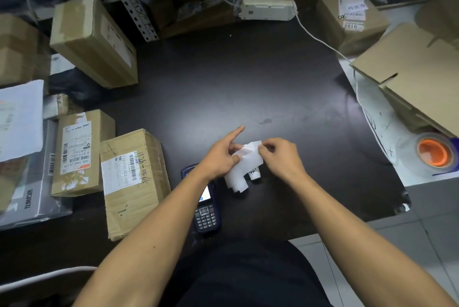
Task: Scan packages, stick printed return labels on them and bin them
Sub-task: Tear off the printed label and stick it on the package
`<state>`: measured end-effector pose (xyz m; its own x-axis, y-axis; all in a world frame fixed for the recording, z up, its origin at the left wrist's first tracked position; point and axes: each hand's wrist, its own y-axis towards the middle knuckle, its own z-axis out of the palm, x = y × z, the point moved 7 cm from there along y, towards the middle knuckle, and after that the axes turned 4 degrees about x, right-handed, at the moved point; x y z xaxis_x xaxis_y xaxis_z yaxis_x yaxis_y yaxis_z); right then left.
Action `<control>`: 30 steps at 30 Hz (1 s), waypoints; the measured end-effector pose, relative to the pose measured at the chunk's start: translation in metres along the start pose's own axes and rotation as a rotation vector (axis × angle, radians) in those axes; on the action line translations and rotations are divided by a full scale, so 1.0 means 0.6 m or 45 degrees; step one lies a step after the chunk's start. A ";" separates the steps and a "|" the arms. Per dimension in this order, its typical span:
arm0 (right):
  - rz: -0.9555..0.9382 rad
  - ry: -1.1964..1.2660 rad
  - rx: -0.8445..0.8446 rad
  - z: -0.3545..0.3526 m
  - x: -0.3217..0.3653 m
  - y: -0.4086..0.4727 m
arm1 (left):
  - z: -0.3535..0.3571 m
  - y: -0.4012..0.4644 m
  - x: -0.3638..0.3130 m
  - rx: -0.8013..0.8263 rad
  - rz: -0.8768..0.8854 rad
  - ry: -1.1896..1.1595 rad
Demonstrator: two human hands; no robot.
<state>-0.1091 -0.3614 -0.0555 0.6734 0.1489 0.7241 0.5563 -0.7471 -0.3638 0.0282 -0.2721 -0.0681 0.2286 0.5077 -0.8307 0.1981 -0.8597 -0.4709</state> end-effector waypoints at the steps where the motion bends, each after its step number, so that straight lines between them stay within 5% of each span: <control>1: 0.044 0.041 -0.026 -0.008 -0.007 -0.001 | -0.001 -0.001 0.004 -0.008 -0.013 -0.015; 9: 0.329 0.351 -0.452 -0.084 -0.059 -0.008 | -0.003 -0.010 0.020 -0.033 -0.100 -0.035; 13: -0.107 0.115 -0.540 -0.059 0.018 -0.029 | -0.035 -0.025 0.001 -0.340 -0.026 0.236; 16: -0.364 -0.013 -0.524 -0.009 0.074 -0.045 | -0.074 -0.061 -0.017 -0.615 -0.025 0.007; 24: -0.992 -0.404 -0.612 0.119 0.219 -0.093 | -0.156 -0.170 0.020 -0.659 -0.110 -0.609; 30: -1.138 -0.334 -0.244 0.208 0.251 -0.117 | -0.206 -0.258 0.092 -0.714 -0.133 -0.552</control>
<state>0.0139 -0.2055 0.0058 0.1377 0.8402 0.5245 0.8451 -0.3759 0.3802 0.1282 -0.1039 -0.0043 -0.1941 0.4172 -0.8878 0.6850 -0.5902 -0.4271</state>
